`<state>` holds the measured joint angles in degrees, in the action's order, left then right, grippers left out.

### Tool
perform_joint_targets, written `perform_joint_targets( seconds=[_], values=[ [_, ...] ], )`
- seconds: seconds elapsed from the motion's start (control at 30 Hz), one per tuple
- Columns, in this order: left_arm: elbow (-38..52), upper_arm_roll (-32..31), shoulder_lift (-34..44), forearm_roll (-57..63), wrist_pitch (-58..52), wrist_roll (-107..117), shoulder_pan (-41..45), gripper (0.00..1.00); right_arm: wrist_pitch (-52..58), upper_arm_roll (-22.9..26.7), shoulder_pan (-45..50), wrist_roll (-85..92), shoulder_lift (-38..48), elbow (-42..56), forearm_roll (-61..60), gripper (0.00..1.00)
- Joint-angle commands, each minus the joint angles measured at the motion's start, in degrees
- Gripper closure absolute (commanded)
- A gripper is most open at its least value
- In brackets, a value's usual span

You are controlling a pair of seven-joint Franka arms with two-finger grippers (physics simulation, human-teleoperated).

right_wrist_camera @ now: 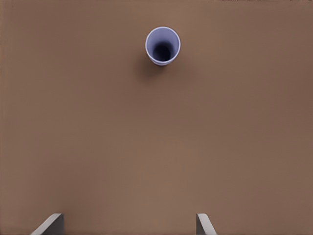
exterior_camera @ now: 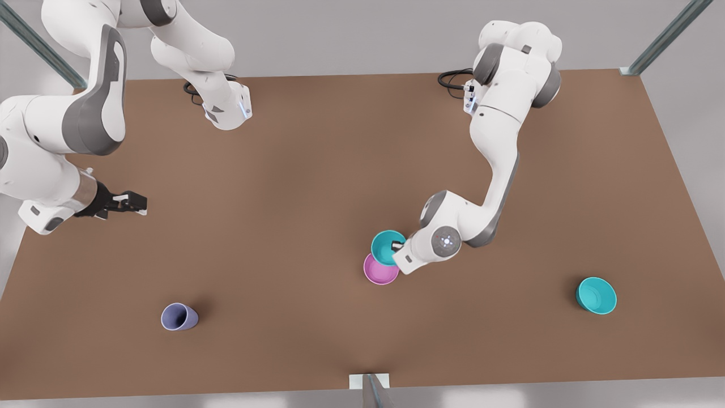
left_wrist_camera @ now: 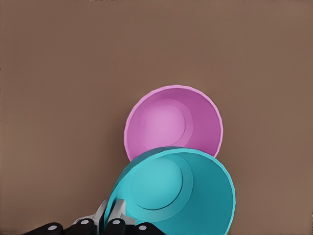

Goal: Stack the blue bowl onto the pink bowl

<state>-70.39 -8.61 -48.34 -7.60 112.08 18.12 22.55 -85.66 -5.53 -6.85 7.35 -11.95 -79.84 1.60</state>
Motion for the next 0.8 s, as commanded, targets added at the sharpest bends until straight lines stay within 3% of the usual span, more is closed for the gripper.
perform_joint_targets(
  seconds=[0.0, 0.23, 0.77],
  values=[
    [0.9, 0.0, -0.4, -0.1, 0.7, 27.9, 0.0, 0.79, -0.5, 0.0, 0.0, 7.2, 0.1, 0.0, -0.2, 0.0],
    [5.4, -0.1, -3.0, -0.2, 0.7, 30.1, 0.0, 0.79, -0.4, 0.0, 0.0, 7.2, -0.3, -0.2, -1.1, 0.0],
    [6.4, -0.3, -4.6, -0.2, 2.0, 30.9, 1.3, 0.79, -0.7, 0.0, 0.0, 7.0, -0.4, -0.3, -1.1, 0.0]
  ],
)
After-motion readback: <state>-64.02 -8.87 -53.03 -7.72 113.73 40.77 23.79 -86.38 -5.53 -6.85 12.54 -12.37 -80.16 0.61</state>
